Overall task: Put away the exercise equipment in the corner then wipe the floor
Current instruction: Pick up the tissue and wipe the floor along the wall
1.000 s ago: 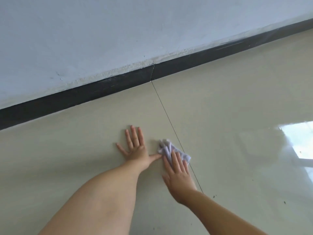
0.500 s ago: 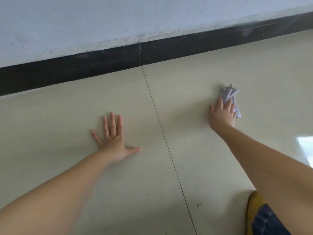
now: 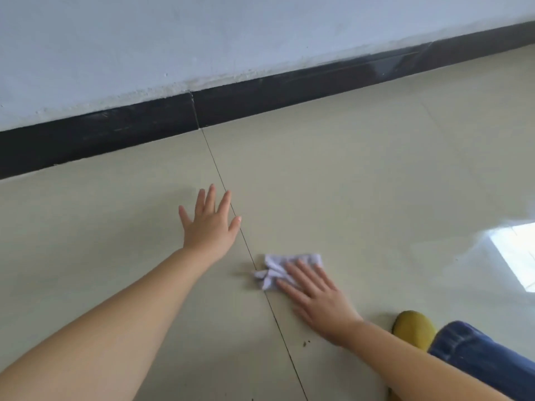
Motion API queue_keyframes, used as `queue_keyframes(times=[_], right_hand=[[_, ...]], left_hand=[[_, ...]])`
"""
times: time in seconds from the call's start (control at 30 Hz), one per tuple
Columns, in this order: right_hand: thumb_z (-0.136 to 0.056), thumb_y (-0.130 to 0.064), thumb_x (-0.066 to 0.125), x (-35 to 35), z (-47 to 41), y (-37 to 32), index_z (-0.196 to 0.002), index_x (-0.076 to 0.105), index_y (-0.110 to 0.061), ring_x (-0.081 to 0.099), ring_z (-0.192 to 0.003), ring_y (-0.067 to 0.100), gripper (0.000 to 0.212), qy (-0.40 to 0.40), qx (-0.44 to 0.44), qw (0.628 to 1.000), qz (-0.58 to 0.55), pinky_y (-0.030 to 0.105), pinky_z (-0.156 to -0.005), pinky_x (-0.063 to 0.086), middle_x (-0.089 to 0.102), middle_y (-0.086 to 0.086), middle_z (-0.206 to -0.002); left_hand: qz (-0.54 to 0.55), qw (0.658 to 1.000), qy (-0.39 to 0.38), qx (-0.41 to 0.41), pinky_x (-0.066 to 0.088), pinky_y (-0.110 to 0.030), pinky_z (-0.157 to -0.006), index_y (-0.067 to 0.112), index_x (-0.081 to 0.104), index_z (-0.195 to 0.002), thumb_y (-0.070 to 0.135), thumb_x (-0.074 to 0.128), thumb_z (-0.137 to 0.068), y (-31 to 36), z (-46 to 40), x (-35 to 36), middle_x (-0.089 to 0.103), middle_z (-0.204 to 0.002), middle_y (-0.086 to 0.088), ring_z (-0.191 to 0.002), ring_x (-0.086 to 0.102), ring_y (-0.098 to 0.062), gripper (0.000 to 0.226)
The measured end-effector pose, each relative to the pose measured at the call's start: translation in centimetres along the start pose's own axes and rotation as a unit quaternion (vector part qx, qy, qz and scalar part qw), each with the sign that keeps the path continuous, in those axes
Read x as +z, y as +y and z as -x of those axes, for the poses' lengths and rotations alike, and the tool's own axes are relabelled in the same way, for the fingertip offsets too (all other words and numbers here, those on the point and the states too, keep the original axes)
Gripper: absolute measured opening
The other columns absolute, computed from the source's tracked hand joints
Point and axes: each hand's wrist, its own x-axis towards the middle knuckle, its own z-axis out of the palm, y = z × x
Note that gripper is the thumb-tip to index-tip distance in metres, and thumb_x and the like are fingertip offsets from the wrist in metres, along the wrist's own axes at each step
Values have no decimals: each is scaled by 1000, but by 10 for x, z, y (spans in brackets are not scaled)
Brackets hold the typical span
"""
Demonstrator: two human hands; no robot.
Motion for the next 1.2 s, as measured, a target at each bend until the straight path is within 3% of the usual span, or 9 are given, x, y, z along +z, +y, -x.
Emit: queue_keyframes(times=[0.13, 0.23, 0.33, 0.43, 0.53, 0.73, 0.87, 1.03, 1.2], right_hand=[[-99, -46, 11, -32, 1, 108, -151, -4, -33, -1, -148, 24, 56, 19, 470, 875, -115, 46, -119, 5, 1, 7, -161], [-101, -40, 17, -45, -21, 97, -153, 6, -28, -4, -147, 27, 54, 10, 571, 802, -174, 49, -118, 1, -2, 9, -160], [-93, -33, 29, -24, -37, 18, -149, 28, -21, 23, -141, 38, 58, 48, 427, 896, -111, 58, -112, 21, 25, 20, -153], [-86, -37, 44, -8, -23, -68, -142, 39, -27, 35, -137, 35, 57, 14, 85, 995, -46, 53, -107, 28, 38, 12, -148], [-93, -45, 38, -5, -18, -44, -144, 34, -35, 25, -144, 23, 52, -53, -138, 988, 33, 43, -115, 18, 31, 0, -154], [-97, -24, 36, -34, -13, 117, -151, 22, -19, 25, -141, 31, 56, 25, 189, 982, 0, 51, -109, 31, 22, 14, -156], [-97, -45, 18, -58, -36, 169, -149, 22, -25, 10, -144, 36, 56, -30, 495, 854, -160, 52, -115, 13, 14, 18, -156], [-88, -29, 35, -38, -123, 41, -125, 60, -16, 40, -123, 44, 46, 54, 149, 982, -106, 62, -93, 40, 50, 30, -132], [-103, -39, 21, -67, -180, -14, -152, 11, -31, -7, -147, 24, 50, -84, -60, 994, -32, 40, -119, -4, -3, 3, -161]], left_hand=[[-75, 995, -64, 27, 9, -58, -113, 27, -1, -151, 49, 33, -96, -1, 5, 19, -19, -158, -5, -146, -14, -23, 68], [-104, 992, -45, 49, 11, -54, -113, 29, -4, -151, 52, 31, -96, -10, 9, 23, -19, -158, -5, -146, -13, -22, 70], [-108, 992, -45, 51, 8, -55, -113, 29, -5, -151, 52, 29, -96, -11, 9, 23, -20, -157, -5, -146, -15, -21, 68], [-110, 991, -59, 41, 6, -59, -113, 26, -8, -150, 49, 27, -97, -4, 10, 24, -24, -156, -7, -145, -19, -23, 68], [-107, 991, -63, 45, 4, -59, -113, 26, -8, -150, 48, 26, -98, -5, 9, 23, -25, -156, -6, -145, -20, -22, 66], [-79, 994, -58, 51, -1, -56, -114, 30, -8, -150, 48, 26, -98, -11, 13, 24, -27, -155, -1, -144, -23, -19, 65], [-72, 995, -55, 48, -2, -55, -115, 30, -9, -150, 47, 25, -98, -9, 14, 23, -27, -155, -1, -144, -23, -18, 64], [-58, 997, -31, 46, -2, -55, -115, 22, -6, -151, 47, 28, -98, -9, 15, 27, -22, -157, -1, -145, -19, -18, 68], [-20, 1000, 17, -16, 0, -43, -119, 7, -3, -150, 54, 39, -92, -12, 13, 30, -10, -159, -7, -147, -11, -19, 86]])
